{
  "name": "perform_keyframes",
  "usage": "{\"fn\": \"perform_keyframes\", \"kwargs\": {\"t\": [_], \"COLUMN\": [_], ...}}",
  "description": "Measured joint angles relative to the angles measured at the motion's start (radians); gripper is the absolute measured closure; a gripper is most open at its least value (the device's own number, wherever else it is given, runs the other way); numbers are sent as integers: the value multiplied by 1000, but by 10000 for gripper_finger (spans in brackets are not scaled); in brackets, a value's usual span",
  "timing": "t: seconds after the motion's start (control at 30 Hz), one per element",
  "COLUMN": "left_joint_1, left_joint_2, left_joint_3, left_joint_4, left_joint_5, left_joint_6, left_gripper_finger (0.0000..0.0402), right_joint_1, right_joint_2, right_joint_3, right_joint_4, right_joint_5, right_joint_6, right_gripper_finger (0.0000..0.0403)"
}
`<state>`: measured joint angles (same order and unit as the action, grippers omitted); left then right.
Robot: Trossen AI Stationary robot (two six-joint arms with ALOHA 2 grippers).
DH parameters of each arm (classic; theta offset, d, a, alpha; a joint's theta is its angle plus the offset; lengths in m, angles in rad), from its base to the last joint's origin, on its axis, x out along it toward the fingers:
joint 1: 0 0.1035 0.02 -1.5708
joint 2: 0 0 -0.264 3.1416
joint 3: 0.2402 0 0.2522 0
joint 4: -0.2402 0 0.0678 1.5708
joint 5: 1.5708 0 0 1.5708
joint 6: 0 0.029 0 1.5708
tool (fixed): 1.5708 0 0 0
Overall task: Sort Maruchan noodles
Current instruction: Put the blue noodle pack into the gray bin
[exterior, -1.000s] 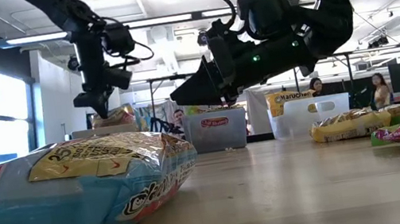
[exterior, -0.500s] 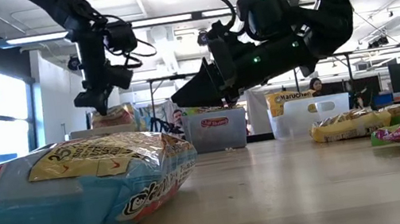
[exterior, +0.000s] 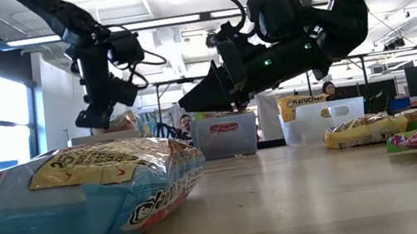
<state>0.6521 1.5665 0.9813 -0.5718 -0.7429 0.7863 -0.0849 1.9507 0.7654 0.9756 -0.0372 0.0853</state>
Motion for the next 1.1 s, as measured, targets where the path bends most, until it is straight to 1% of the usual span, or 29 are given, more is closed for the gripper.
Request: {"fn": "perform_keyframes", "kwargs": {"t": [0.07, 0.17, 0.3, 0.4, 0.5, 0.53, 0.57, 0.6, 0.67, 0.7, 0.73, 0.77, 0.9, 1.0, 1.1], "left_joint_1": [1, -2, -5, -4, -4, -4, -4, -3, 4, 9, 6, -1, -27, -28, -19], "left_joint_2": [0, 0, -15, -48, -97, -119, -139, -160, -201, -214, -224, -229, -206, -165, -122], "left_joint_3": [-3, 4, 44, 72, 97, 105, 111, 114, 109, 101, 86, 70, -13, -61, -77], "left_joint_4": [-8, -7, -5, -9, -37, -67, -93, -120, -175, -170, -157, -151, -80, -8, 73], "left_joint_5": [0, -2, -10, -5, 19, 53, 116, 207, 489, 616, 697, 729, 710, 688, 668], "left_joint_6": [-26, -26, -26, -39, -83, -115, -162, -217, -343, -394, -426, -443, -455, -461, -463], "left_gripper_finger": [386, 365, 331, 311, 302, 302, 303, 306, 318, 326, 337, 349, 393, 395, 396], "right_joint_1": [0, 0, 0, 0, 0, 0, 0, 0, 0, 0, 0, 0, 0, 0, 0], "right_joint_2": [0, 0, 0, 0, 0, 0, 0, 0, 0, 0, 0, 0, 0, 0, 0], "right_joint_3": [0, 0, 0, 0, 0, 0, 0, 0, 0, 0, 0, 0, 0, 0, 0], "right_joint_4": [0, 0, 0, 0, -1, -3, -7, -8, -9, -9, -9, -9, -9, -9, -9], "right_joint_5": [0, 0, 0, 0, 0, 0, 0, 0, 0, 0, 0, 0, 0, 0, 0], "right_joint_6": [0, 0, 0, 0, 0, 0, 0, 0, 0, 0, 0, 0, 0, 1, 2], "right_gripper_finger": [245, 245, 245, 245, 245, 245, 245, 245, 245, 245, 245, 245, 245, 245, 245]}}
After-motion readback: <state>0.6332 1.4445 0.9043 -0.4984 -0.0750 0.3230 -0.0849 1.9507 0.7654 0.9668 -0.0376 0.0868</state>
